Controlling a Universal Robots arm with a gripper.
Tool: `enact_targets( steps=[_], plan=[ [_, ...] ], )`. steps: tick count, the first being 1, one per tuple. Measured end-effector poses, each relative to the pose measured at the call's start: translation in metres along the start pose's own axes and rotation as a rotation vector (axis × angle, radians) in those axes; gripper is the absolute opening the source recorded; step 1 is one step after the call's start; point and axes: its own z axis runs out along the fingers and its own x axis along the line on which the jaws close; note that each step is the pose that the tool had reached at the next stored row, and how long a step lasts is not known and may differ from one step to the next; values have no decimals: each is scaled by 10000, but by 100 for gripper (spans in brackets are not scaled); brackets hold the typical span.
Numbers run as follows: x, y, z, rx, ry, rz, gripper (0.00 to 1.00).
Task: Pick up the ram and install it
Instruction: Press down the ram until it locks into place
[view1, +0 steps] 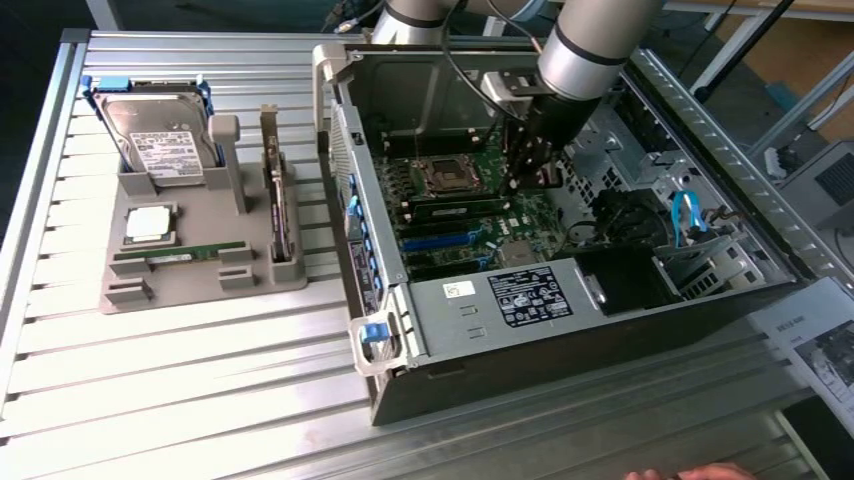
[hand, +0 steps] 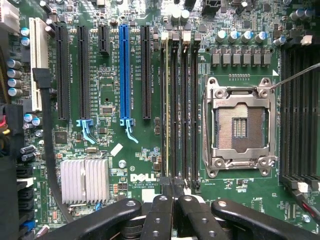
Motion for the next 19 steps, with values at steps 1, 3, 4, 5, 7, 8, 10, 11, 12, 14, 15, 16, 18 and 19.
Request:
enact_targets(
  steps=[1, 3, 4, 5, 7, 8, 10, 11, 12, 14, 15, 16, 18, 19],
  plan=[
    [0, 0, -8, 0, 0, 0, 10],
    [-1, 0, -8, 0, -2, -1, 10],
    [0, 0, -8, 0, -2, 0, 10],
    [-1, 0, -8, 0, -2, 0, 10],
    [0, 3, -8, 0, -1, 0, 10],
    [0, 12, -9, -1, 0, -1, 10],
    [0, 68, -7, 1, -1, -1, 10],
    [1, 93, -7, 2, -1, 0, 10],
    [1, 120, -6, 4, 0, -1, 10],
    [2, 168, -5, 7, -1, 0, 10],
    [2, 192, -5, 9, -1, 0, 10],
    [2, 215, -5, 9, 0, 0, 10],
    [3, 263, -4, 11, 0, -1, 10],
    [3, 285, -3, 12, 0, 0, 10]
  ],
)
